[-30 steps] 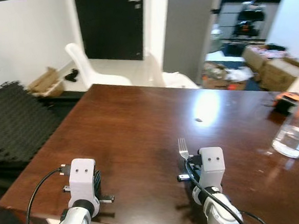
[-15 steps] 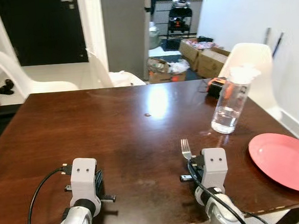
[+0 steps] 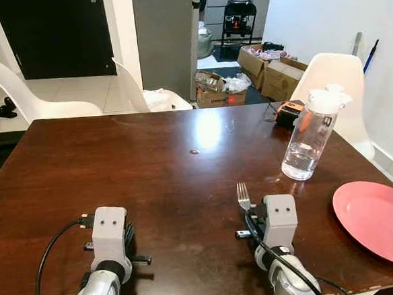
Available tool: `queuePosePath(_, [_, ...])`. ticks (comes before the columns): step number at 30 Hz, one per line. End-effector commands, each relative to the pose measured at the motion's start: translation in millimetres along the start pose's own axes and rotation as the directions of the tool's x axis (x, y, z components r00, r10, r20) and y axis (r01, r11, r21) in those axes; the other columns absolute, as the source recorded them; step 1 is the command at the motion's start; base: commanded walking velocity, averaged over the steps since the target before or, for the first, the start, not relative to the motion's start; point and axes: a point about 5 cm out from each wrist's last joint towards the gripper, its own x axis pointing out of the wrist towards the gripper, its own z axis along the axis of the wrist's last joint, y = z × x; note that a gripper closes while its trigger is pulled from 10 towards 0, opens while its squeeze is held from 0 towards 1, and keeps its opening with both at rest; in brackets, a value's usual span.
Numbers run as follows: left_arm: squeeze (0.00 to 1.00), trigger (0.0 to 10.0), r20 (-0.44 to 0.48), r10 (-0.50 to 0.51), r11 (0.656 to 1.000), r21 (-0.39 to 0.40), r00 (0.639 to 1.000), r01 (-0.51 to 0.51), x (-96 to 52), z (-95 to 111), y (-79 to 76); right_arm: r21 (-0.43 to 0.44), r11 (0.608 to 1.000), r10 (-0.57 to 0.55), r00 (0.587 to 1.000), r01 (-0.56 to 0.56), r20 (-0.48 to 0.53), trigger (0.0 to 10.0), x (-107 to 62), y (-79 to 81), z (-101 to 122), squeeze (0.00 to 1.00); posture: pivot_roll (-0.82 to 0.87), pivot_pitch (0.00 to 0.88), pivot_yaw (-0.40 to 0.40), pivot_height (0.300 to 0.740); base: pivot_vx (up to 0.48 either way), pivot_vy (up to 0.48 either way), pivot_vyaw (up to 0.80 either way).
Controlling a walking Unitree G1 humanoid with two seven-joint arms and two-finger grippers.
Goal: Setting the table
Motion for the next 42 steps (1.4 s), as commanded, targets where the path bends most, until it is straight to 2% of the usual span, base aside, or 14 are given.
queuePosePath(1, [0.0,10.0,-0.03,0.013,1.0,0.011,0.999,-0.012,-2.6,-8.7,2.7,0.0,1.0,-0.009,1.0,0.009,-0.011,10.0,-1.1,-2.0,-3.7,0.0,0.03,0.121,0.037,0.74,0.0,0.0,-0.5])
queuePosePath(42, [0.0,10.0,-0.027,0.005,1.0,0.01,1.0,-0.005,-2.8,-9.5,0.6,0.009,1.0,-0.003,1.0,0.003,-0.012,10.0,-0.5,-1.6,-4.0,0.0,0.03,0.11,0.032,0.74,0.0,0.0,-0.8])
